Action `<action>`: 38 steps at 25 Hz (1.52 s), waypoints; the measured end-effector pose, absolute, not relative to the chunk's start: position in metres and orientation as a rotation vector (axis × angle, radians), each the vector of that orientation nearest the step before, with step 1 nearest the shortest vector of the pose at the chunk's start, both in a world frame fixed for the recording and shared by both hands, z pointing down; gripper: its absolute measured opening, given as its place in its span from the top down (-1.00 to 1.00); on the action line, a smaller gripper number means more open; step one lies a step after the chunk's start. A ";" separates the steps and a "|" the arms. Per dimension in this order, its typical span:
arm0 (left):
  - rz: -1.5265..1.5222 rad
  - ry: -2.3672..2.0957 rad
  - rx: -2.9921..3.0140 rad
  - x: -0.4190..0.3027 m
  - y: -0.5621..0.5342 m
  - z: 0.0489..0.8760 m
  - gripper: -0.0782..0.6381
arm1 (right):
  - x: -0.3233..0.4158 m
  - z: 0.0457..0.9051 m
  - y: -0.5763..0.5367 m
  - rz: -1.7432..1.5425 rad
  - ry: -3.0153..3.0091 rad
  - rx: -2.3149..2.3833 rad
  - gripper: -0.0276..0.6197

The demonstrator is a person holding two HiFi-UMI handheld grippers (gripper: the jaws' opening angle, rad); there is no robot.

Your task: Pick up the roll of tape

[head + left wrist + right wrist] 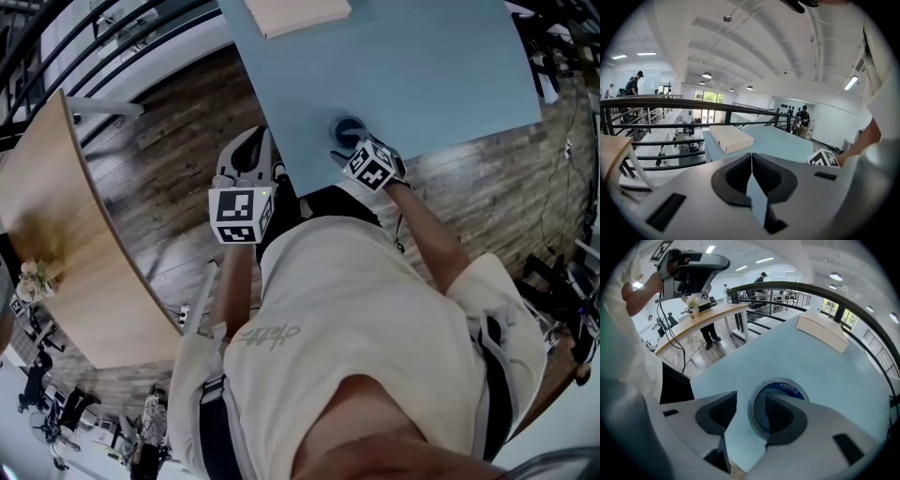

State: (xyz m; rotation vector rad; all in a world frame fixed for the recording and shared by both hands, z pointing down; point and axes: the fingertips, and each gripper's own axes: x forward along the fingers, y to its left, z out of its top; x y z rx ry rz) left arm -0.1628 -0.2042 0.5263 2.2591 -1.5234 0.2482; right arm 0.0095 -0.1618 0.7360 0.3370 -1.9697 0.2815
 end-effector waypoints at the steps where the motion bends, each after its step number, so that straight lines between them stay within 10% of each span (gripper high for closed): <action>1: 0.248 -1.522 2.259 -0.164 -0.205 0.527 0.73 | 0.009 0.739 -0.161 0.282 -1.957 0.332 0.29; 38: 0.266 -1.458 2.291 -0.171 -0.218 0.537 0.72 | 0.015 0.741 -0.177 0.347 -1.886 0.500 0.76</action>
